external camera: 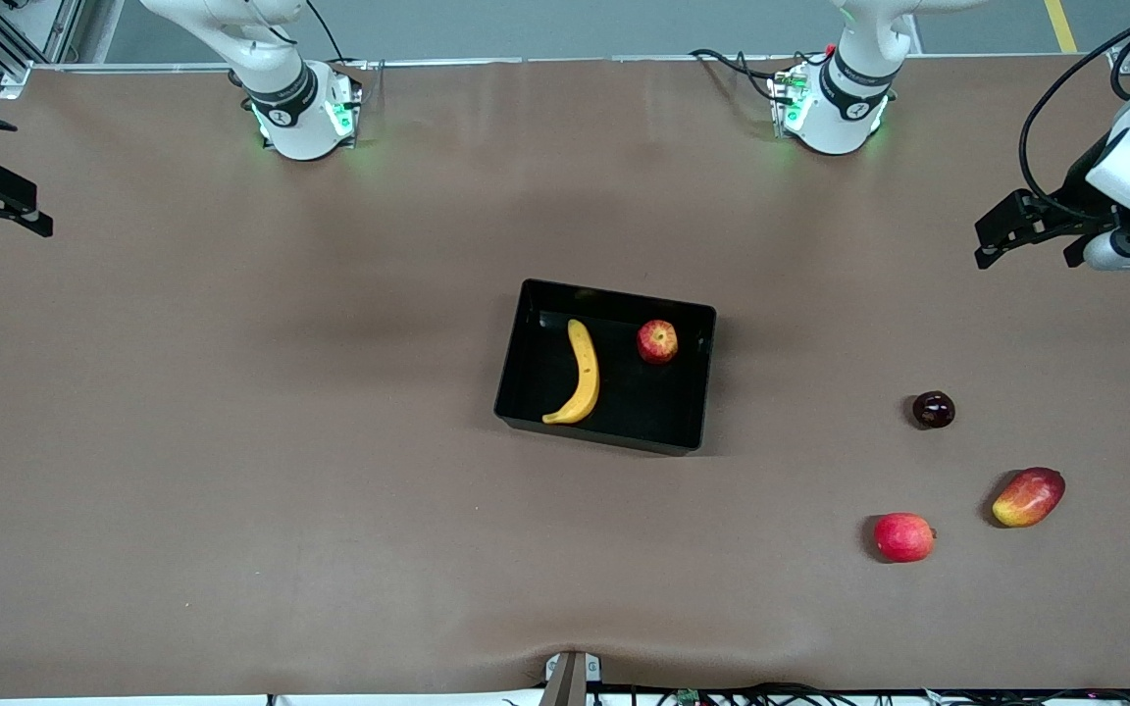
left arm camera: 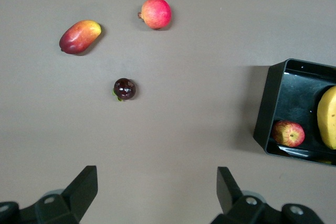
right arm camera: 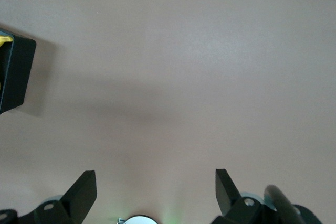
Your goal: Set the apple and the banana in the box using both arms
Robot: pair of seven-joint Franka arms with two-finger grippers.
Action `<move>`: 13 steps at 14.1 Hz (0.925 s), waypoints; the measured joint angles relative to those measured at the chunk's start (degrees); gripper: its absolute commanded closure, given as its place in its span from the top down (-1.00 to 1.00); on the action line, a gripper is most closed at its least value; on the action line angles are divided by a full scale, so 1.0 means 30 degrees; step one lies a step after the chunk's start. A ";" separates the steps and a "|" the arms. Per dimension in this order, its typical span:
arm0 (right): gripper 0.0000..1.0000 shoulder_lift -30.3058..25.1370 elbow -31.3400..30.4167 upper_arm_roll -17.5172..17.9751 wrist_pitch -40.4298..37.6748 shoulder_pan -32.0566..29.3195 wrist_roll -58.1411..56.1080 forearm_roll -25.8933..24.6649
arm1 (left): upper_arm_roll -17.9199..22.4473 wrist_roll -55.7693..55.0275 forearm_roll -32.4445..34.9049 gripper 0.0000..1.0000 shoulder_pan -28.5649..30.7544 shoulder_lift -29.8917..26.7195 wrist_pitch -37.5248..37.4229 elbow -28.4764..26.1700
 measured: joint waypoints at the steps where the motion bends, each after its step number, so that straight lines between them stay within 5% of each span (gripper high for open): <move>1: 1.00 0.0000 0.0000 -0.0002 -0.0006 0.0000 0.0000 0.0000 | -0.0166 0.0000 0.0000 1.00 -0.0006 0.0000 0.0000 0.0000; 13: 1.00 0.0000 -0.0006 -0.0100 -0.0117 -0.0098 0.0020 0.0212 | -0.0836 -0.1200 0.0286 1.00 0.0184 -0.0013 -0.1024 0.0844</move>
